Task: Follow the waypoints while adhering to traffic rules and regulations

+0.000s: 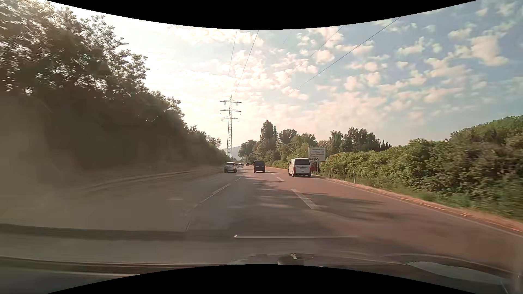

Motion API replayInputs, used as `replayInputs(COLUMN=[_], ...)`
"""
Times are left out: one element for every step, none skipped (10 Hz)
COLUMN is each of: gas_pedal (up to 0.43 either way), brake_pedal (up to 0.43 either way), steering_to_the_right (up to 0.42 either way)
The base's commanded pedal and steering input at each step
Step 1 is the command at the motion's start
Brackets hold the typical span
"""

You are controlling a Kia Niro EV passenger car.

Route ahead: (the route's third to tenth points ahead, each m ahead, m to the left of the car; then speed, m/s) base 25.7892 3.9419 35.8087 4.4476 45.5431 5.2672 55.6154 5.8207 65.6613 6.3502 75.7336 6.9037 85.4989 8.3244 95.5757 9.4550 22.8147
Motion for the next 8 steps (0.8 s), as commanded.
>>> replayInputs(gas_pedal=[0.209,0.209,0.209,0.209,0.209,0.209,0.209,0.197], brake_pedal=[0.000,0.000,0.000,0.000,0.000,0.000,0.000,0.000], steering_to_the_right=[-0.007,-0.008,-0.008,-0.009,-0.009,-0.009,-0.009,-0.009])
